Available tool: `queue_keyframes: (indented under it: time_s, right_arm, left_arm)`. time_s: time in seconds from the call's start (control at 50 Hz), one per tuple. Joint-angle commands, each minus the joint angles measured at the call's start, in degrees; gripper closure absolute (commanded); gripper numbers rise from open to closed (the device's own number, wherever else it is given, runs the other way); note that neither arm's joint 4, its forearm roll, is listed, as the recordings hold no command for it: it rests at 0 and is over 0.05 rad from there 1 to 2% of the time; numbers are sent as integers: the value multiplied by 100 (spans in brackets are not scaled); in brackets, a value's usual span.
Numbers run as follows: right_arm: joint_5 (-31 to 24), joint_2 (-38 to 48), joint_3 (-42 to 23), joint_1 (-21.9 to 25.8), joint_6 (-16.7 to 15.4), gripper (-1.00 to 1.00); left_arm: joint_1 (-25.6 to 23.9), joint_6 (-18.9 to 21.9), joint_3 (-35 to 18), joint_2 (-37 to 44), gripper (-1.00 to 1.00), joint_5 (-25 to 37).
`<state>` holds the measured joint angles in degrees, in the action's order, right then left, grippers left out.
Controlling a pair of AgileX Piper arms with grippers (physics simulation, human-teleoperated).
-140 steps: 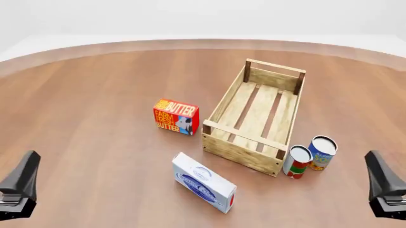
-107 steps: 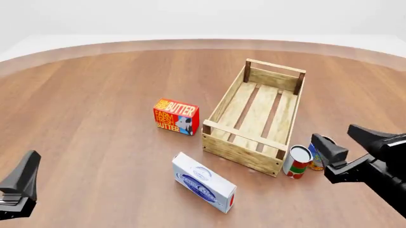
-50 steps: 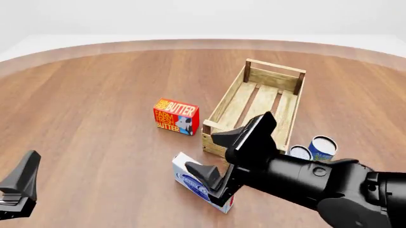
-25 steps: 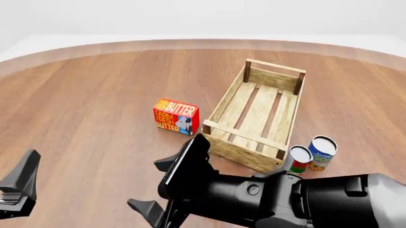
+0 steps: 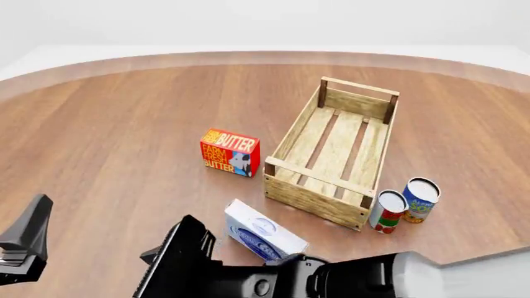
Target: Pick up the ketchup, and put it in the wooden tray.
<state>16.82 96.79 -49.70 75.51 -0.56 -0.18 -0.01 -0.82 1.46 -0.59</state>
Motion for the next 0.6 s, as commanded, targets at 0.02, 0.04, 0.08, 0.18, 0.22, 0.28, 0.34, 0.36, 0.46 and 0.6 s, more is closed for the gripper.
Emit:
queue_keyframes:
  time_s: [0.02, 0.04, 0.08, 0.18, 0.22, 0.28, 0.34, 0.36, 0.46, 0.6]
  right_arm:
    - [1, 398, -357, 324, 4, -100]
    - [-21, 417, -385, 337, -9, -100]
    - [-37, 485, -455, 372, -57, -100]
    - [-40, 680, -605, 472, -103, -100]
    - [-30, 741, -653, 526, -88, -100]
    - [-8, 866, -716, 548, -133, -100]
    - [29, 979, -758, 574, -120, -100]
    - [39, 1001, -763, 570, -127, -100]
    - [43, 1085, -814, 564, -150, -100]
    - [-28, 1183, -969, 517, -281, -100]
  left_arm:
    - [-1, 0, -4, 3, -100, 1]
    - [0, 0, -5, -1, -100, 5]
    - [-1, 0, -6, -12, -100, 17]
    - [-1, 0, -8, -19, -100, 26]
    - [-1, 1, -9, -28, -100, 35]
    - [-1, 1, -12, -43, -100, 53]
    - [-1, 0, -14, -53, -100, 65]
    - [-1, 0, -14, -55, -100, 68]
    - [-1, 1, -17, -74, -100, 90]
    - [0, 0, -16, -84, -100, 99]
